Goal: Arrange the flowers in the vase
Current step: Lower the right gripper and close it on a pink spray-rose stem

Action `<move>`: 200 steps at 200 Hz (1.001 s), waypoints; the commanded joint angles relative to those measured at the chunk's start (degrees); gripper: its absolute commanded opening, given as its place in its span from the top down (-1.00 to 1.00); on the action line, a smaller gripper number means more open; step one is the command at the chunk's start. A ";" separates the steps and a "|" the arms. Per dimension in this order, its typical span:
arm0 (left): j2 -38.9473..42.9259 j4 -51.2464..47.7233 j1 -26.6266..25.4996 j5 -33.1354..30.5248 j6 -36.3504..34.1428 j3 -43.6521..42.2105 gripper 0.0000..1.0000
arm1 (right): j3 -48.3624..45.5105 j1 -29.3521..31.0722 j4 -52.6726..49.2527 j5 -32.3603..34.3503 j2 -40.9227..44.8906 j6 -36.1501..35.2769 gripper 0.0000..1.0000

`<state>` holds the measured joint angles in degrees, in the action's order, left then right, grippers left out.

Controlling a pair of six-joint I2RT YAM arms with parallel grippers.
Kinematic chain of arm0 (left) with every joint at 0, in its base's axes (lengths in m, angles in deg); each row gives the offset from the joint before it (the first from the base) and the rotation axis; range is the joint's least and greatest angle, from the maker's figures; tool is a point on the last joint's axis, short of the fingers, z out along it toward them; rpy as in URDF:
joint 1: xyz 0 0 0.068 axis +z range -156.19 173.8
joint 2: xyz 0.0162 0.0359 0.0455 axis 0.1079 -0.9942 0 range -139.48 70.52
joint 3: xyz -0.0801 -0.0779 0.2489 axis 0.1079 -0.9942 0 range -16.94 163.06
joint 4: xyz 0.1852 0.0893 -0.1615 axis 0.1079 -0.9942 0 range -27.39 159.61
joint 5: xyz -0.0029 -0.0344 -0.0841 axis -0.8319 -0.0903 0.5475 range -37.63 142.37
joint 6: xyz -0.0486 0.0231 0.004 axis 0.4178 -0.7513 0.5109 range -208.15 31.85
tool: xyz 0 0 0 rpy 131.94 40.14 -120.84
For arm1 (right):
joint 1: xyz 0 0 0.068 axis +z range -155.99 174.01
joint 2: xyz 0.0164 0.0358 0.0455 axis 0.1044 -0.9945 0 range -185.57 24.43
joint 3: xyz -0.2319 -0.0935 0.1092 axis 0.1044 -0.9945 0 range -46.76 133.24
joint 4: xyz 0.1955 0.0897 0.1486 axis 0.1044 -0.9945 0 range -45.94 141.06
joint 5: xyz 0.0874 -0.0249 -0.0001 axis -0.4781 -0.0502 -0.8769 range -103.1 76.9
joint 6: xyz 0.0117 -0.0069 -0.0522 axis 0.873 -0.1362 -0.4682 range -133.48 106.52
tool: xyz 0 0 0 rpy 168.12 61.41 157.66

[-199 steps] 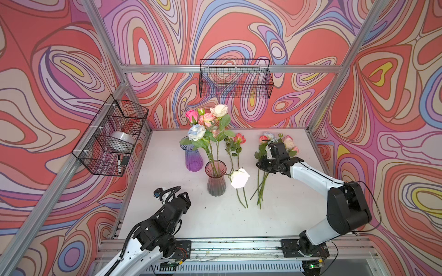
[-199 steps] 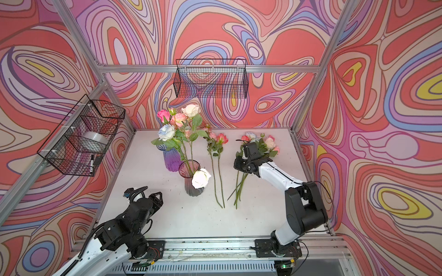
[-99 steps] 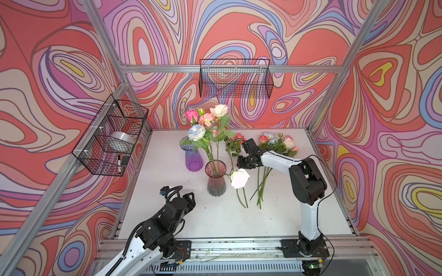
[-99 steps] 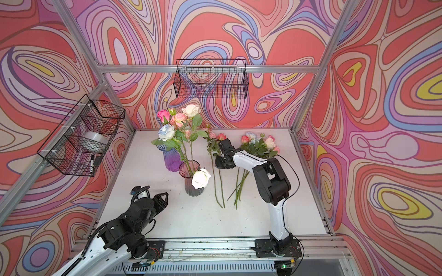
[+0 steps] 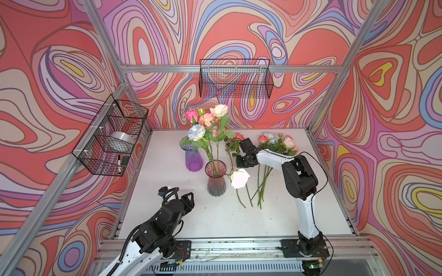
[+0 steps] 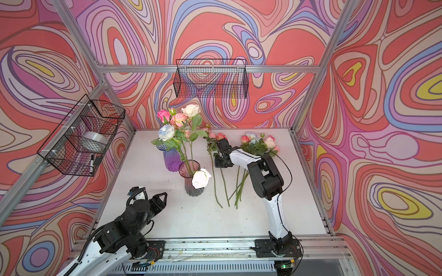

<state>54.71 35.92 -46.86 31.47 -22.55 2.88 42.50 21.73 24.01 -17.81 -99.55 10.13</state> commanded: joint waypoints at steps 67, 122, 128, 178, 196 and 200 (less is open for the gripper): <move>-0.94 -0.85 0.02 -0.98 -0.84 1.02 -0.25 | -3.02 -0.18 -1.57 11.35 5.25 0.72 0.60; -1.06 -1.62 0.06 -0.58 -1.10 1.79 -0.25 | 1.63 3.09 -1.28 10.40 5.76 -1.58 0.36; -0.90 -1.79 0.06 -0.54 -1.09 1.82 -0.25 | 2.21 3.44 -0.76 9.25 5.17 -2.04 0.36; 0.91 -4.74 0.06 -0.65 -0.84 3.00 -0.25 | 12.81 3.91 -2.13 4.21 -5.45 -3.84 0.37; 1.76 -6.53 0.06 -1.09 -1.19 3.72 -0.25 | 17.69 4.30 -4.48 4.85 -9.44 -4.33 0.36; 1.95 -6.98 0.06 -1.15 -1.27 3.79 -0.25 | 18.50 4.42 -5.25 6.29 -10.43 -4.25 0.36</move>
<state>55.21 33.71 -46.86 31.51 -23.46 4.56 55.87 25.95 22.76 -12.30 -104.36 7.31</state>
